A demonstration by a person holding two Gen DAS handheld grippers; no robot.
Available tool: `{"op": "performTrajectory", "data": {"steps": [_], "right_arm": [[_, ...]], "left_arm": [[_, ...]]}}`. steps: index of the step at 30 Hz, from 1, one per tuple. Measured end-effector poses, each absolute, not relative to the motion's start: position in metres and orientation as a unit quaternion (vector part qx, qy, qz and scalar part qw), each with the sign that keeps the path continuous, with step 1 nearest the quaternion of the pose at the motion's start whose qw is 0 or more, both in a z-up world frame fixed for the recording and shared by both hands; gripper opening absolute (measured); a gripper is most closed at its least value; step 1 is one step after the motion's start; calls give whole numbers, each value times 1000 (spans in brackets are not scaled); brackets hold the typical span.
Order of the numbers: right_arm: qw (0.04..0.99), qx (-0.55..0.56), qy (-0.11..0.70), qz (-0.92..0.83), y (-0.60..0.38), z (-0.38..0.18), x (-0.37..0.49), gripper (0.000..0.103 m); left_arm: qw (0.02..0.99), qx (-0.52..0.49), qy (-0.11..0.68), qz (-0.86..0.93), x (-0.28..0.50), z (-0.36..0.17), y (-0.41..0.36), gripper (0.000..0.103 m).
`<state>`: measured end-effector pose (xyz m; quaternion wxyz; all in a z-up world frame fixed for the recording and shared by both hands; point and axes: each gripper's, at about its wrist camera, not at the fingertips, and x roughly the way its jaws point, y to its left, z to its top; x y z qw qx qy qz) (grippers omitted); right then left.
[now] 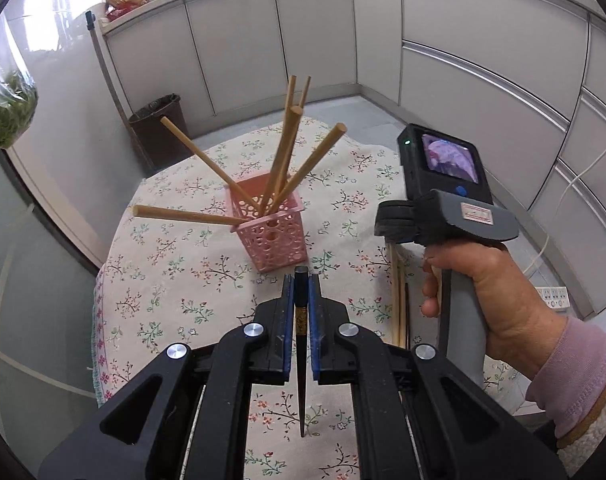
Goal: Organize utensils
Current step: 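Lift both chopsticks upright and carry them toward the pink holder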
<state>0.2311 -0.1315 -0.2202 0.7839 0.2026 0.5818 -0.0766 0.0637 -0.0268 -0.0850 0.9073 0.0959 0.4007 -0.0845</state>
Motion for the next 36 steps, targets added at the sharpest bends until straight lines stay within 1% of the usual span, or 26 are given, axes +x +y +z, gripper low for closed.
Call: {"op": "performTrajectory", "data": {"steps": [6,11,15,24,36], "right_arm": [[811,247,529,-45,-141,-175,208,8],[831,254,495,-5,-144,-125,170,8],[848,237,473,24,-148,-88,132,8],[863,245,438,64,-162,-50,84,8],[880,245,400,81,-178,-11,58,8]], "left_arm": [[915,80,388,-77,57,-75,-12,6],[922,64,373,-81,49,-61,-5,6],[927,47,363,-87,43,-50,1,6],[930,42,355,-89,38,-42,-3,6],[934,4,346,-95,37,-24,11,6]]}}
